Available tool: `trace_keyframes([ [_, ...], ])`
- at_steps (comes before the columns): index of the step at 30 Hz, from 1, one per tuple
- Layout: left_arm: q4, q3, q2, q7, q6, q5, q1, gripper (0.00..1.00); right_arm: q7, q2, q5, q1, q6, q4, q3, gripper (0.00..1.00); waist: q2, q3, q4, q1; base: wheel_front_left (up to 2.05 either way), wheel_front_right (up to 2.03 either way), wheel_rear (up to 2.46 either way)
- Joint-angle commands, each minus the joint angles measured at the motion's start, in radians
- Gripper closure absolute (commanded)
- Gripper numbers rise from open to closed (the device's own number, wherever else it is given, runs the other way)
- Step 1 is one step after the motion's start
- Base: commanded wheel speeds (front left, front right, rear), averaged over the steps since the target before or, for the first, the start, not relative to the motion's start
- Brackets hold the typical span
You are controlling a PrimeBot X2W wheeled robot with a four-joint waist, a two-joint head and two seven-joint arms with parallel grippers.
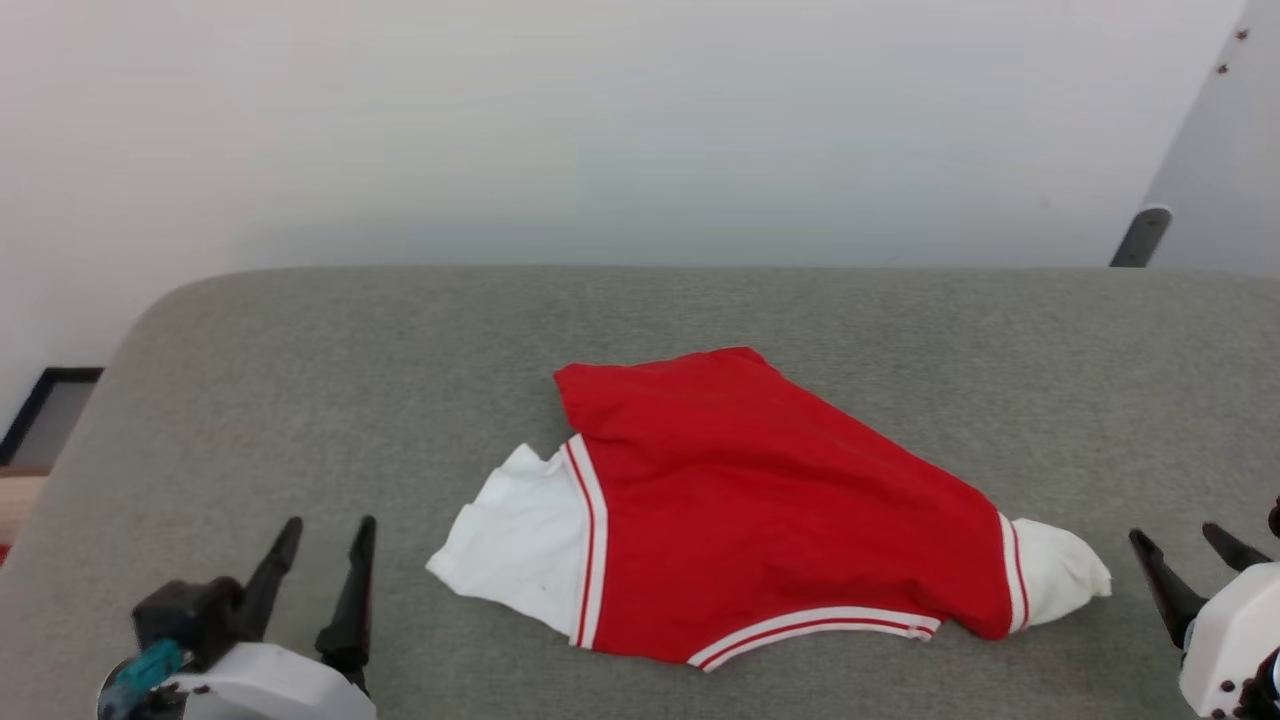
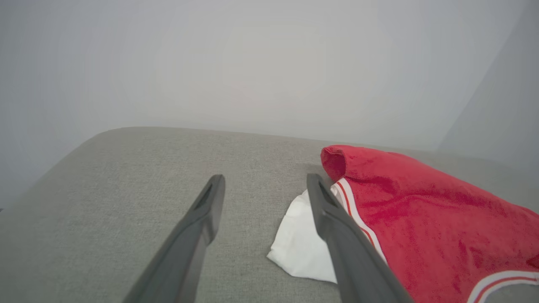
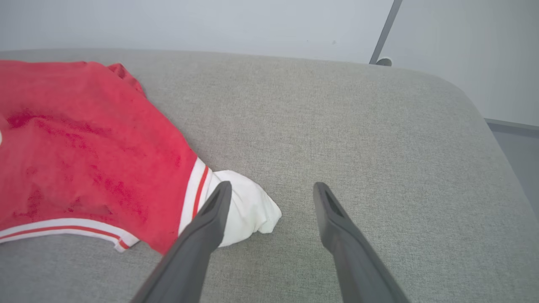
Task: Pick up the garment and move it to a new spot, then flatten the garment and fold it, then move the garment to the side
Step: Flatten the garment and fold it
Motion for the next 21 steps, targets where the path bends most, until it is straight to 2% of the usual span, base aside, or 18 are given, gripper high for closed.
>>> trace_keyframes([
  [1,-0.005,-0.023,0.026,0.026,-0.003,-0.012,-0.01,0.0,-0.021,0.022,-0.016,0.02,-0.001,-0.027,-0.023,0.0,0.0,0.001,-0.026,0.0,0.0,0.0,0.0],
  [12,0.063,-0.188,0.195,0.241,-0.003,-0.136,-0.091,0.0,-0.258,0.164,-0.146,0.082,-0.001,-0.247,-0.108,0.0,0.0,0.045,-0.127,0.0,0.0,0.0,0.0],
  [17,0.115,-0.24,0.235,0.307,-0.003,-0.192,-0.143,0.0,-0.369,0.214,-0.199,0.097,-0.001,-0.317,-0.128,0.0,0.0,0.08,-0.163,0.0,0.0,0.0,0.0],
  [21,0.186,-0.259,0.248,0.375,-0.003,-0.226,-0.181,0.0,-0.425,0.24,-0.214,0.109,-0.001,-0.324,-0.136,0.0,0.0,0.107,-0.183,0.0,0.0,0.0,0.0],
])
